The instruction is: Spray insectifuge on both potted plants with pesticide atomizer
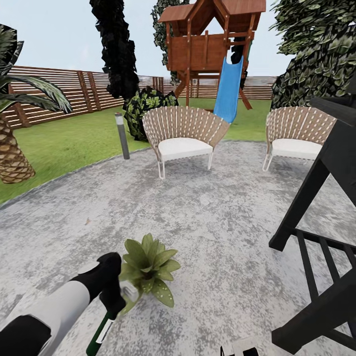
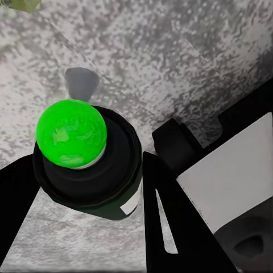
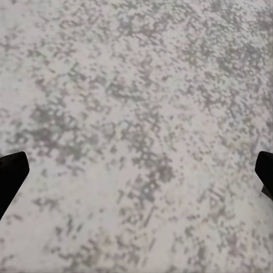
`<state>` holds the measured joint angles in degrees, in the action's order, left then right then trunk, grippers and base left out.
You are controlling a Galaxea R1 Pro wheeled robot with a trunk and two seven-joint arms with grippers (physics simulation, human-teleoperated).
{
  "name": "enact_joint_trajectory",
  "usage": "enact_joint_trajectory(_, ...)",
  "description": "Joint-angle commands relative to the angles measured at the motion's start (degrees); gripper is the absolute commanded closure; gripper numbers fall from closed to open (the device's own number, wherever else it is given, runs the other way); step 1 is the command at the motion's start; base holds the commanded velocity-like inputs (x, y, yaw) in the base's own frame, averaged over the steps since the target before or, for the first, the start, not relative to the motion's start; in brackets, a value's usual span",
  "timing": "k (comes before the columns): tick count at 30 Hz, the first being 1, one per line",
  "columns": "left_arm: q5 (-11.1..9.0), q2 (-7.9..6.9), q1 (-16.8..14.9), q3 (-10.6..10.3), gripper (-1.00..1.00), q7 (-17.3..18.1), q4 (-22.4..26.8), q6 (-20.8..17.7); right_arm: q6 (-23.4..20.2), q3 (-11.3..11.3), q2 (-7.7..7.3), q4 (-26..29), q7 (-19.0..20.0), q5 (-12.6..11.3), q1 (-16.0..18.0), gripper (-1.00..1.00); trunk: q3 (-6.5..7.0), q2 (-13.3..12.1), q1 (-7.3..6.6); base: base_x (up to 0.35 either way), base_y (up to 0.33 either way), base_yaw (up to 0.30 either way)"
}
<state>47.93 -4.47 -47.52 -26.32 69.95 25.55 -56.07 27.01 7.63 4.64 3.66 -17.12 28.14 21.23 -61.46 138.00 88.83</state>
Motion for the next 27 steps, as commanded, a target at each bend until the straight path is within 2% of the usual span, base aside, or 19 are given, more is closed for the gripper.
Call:
enact_joint_trajectory(1, 0.41, -0.28, 0.07, -0.13, 1.00, 0.56, 0.04, -0.44, 0.15, 0.46, 0.02, -0.06, -0.24, 0.61, 0.04, -1.00, -0.05, 0.02, -0.01, 0.000, 0.000, 0.000)
enact_joint_trajectory(15, -0.54, -0.74, -0.24, 0.65, 1.00, 1.35, 0.44, -0.01, 0.15, 0.42, 0.02, -0.12, -0.26, 0.61, 0.04, -1.00, -0.05, 0.02, -0.01, 0.000, 0.000, 0.000)
enact_joint_trajectory(18, -0.04, -0.86, -0.57, 0.50, 1.00, 4.22, -0.11, 0.00, 0.15, 0.44, 0.02, -0.13, -0.26, 0.61, 0.04, -1.00, -0.05, 0.02, -0.01, 0.000, 0.000, -0.020)
enact_joint_trajectory(21, 0.14, -1.02, -0.37, 0.31, 1.00, 5.63, -0.35, 0.61, 0.15, 0.45, 0.02, -0.13, -0.25, 0.61, 0.04, -1.00, -0.05, 0.02, -0.01, 0.000, 0.000, -0.170)
enact_joint_trajectory(27, 0.32, -1.07, -0.03, 0.21, 1.00, 5.81, -0.47, 0.82, 0.15, 0.41, 0.14, -0.15, -0.20, 0.52, 0.04, -1.00, -0.05, 0.02, -0.01, 0.000, 0.015, -0.280)
